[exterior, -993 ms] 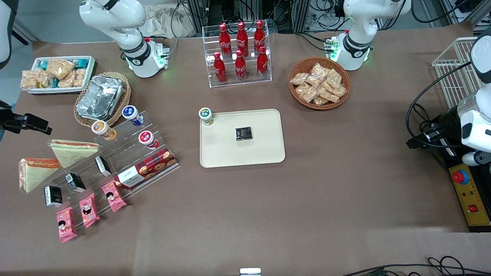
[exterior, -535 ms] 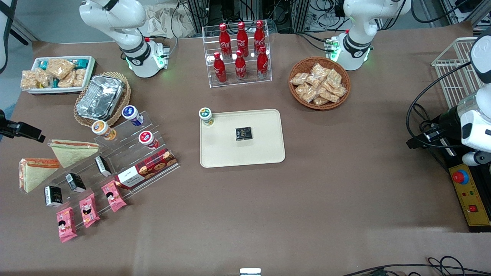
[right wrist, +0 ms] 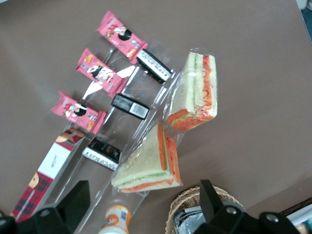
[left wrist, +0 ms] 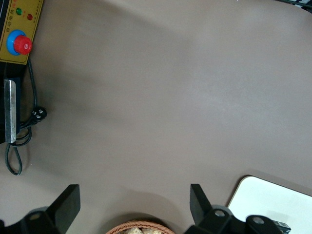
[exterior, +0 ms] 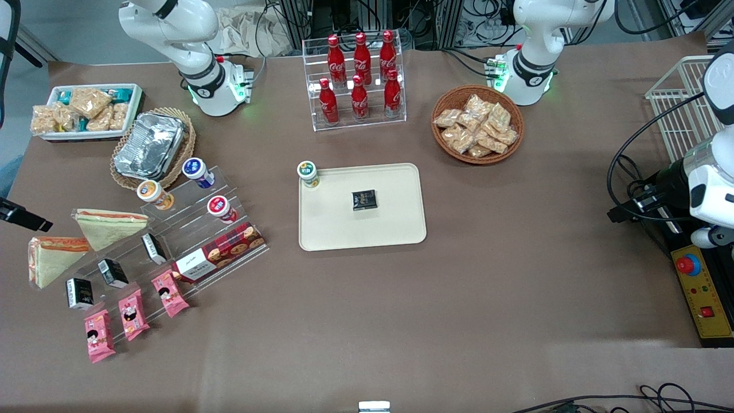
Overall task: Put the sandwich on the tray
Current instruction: 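Move the right gripper over the wrapped triangular sandwiches on the acrylic rack, then lower the right gripper and close it on one wrapped sandwich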
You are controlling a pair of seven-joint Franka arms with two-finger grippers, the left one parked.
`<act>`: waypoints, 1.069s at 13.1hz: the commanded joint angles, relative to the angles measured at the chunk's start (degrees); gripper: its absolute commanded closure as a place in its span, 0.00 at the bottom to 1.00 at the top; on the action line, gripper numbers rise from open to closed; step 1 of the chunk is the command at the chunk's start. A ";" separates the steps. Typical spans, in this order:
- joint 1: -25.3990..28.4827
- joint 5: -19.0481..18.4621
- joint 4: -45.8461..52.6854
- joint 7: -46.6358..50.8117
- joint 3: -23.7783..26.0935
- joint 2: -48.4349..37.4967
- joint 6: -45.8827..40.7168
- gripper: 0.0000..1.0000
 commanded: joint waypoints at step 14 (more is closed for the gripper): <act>-4.48 2.52 0.79 18.47 -3.35 10.58 11.88 0.00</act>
